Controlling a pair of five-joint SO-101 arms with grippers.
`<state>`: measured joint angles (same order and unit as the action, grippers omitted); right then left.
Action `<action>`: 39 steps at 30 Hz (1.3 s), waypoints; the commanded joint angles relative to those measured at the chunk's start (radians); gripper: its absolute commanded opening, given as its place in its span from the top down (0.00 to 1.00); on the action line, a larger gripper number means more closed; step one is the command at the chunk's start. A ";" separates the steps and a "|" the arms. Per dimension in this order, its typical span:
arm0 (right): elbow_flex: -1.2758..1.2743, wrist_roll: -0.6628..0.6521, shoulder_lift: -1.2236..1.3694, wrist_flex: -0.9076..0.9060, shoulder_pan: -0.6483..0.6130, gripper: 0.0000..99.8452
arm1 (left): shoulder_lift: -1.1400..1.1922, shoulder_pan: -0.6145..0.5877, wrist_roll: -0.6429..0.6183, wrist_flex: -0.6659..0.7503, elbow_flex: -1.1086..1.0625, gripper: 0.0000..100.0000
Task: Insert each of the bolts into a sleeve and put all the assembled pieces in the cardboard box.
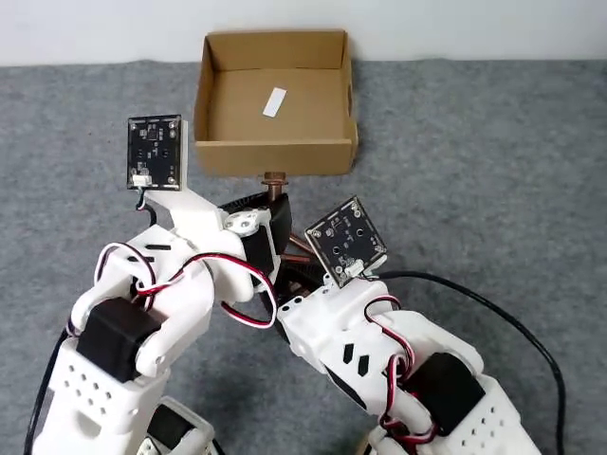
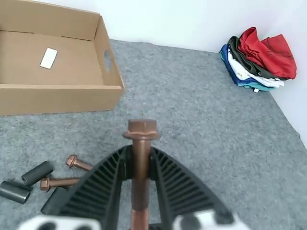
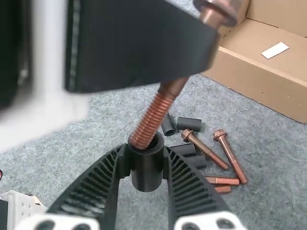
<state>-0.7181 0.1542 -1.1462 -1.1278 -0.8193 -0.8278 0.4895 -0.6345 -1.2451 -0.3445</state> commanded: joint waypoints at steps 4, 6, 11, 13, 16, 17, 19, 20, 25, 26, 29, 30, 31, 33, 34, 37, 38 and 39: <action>0.084 -0.006 -0.016 0.018 -0.022 0.99 | -0.009 -0.008 -0.011 0.041 -0.010 0.99; 0.084 -0.006 -0.016 0.018 -0.022 0.99 | -0.011 -0.009 -0.011 0.054 -0.035 0.99; 0.084 -0.006 -0.016 0.018 -0.021 0.99 | -0.018 -0.009 -0.011 0.087 -0.081 0.99; 0.084 -0.006 -0.016 0.018 -0.019 0.99 | -0.018 -0.009 -0.011 0.084 -0.084 0.99; 0.084 -0.008 -0.015 0.018 -0.019 0.99 | -0.020 -0.003 -0.008 0.063 -0.076 0.99; 0.084 -0.009 -0.015 0.018 -0.019 0.99 | -0.020 -0.002 -0.006 0.048 -0.068 0.99; 0.084 -0.009 -0.015 0.022 -0.018 0.99 | -0.020 -0.002 -0.006 0.018 -0.050 0.99; 0.084 -0.009 -0.015 0.022 -0.018 0.99 | -0.020 -0.002 -0.005 0.003 -0.035 1.00; 0.084 -0.008 -0.015 0.027 0.022 0.99 | -0.020 -0.008 0.025 -0.055 0.027 1.00; 0.084 -0.008 -0.015 0.027 0.022 0.99 | -0.020 -0.008 0.029 -0.060 0.036 1.00; 0.084 -0.008 -0.015 0.025 0.022 0.99 | -0.020 -0.008 0.031 -0.061 0.059 1.00; 0.084 -0.008 -0.015 0.024 0.024 0.99 | -0.020 -0.006 0.031 -0.066 0.067 1.00; 0.084 -0.008 -0.015 0.024 0.024 0.99 | -0.020 -0.003 0.031 -0.074 0.073 1.00; 0.084 -0.008 -0.015 0.021 0.024 0.99 | -0.020 -0.002 0.031 -0.087 0.074 1.00; 0.084 -0.008 -0.015 0.021 0.024 0.99 | -0.020 -0.002 0.031 -0.100 0.074 1.00; 0.084 -0.008 -0.015 0.021 0.024 0.99 | -0.020 -0.002 0.043 -0.138 0.074 1.00; 0.084 -0.008 -0.015 0.021 0.024 0.99 | -0.020 -0.002 0.051 -0.149 0.074 1.00; 0.084 -0.008 -0.015 0.019 0.024 0.99 | -0.020 -0.002 0.052 -0.158 0.074 1.00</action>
<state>-0.7181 0.1542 -1.1446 -1.1278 -0.8147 -0.8293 0.4818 -0.6053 -1.3617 -0.3030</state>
